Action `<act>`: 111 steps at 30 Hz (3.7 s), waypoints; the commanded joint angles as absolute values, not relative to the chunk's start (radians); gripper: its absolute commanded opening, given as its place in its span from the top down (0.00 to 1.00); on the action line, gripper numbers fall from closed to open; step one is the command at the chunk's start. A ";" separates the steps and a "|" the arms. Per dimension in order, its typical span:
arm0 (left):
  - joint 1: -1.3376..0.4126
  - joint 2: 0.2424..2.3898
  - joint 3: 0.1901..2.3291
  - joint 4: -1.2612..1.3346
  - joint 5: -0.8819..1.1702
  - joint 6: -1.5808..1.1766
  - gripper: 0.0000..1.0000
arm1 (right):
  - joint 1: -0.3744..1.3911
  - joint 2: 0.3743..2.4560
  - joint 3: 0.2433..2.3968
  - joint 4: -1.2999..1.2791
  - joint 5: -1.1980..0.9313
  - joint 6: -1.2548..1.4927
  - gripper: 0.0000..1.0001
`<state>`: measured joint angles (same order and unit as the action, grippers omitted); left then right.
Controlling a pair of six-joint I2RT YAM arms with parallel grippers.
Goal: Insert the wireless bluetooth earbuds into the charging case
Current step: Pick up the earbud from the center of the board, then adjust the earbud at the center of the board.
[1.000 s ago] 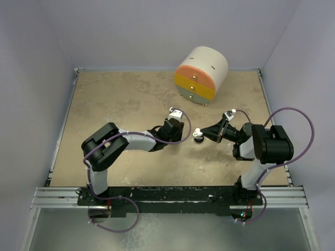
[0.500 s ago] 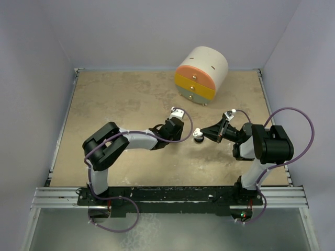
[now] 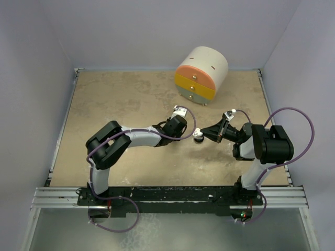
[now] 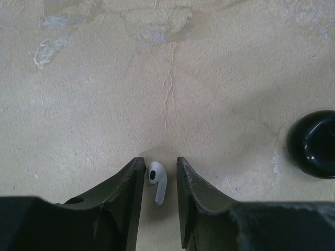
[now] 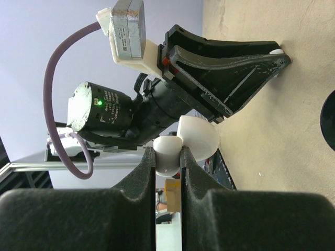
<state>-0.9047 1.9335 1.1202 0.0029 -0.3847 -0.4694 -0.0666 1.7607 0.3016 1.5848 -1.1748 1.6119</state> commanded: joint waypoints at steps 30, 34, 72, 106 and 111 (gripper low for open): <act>-0.902 1.909 1.088 -0.095 -0.421 -0.472 1.00 | -0.072 1.763 0.295 2.378 -1.206 1.590 1.00; -0.902 1.771 0.985 0.063 -0.453 -0.481 1.00 | -0.073 1.773 0.289 2.382 -1.199 1.585 1.00; -0.911 1.685 0.448 1.721 -0.227 -0.488 1.00 | 0.169 1.852 0.403 2.387 -1.103 1.458 1.00; -0.934 1.682 0.435 1.721 -0.128 -0.299 1.00 | 0.198 1.914 0.485 2.387 -1.185 1.533 1.00; -0.934 1.670 0.436 1.723 -0.154 -0.255 1.00 | 0.198 1.904 0.495 2.387 -1.205 1.553 1.00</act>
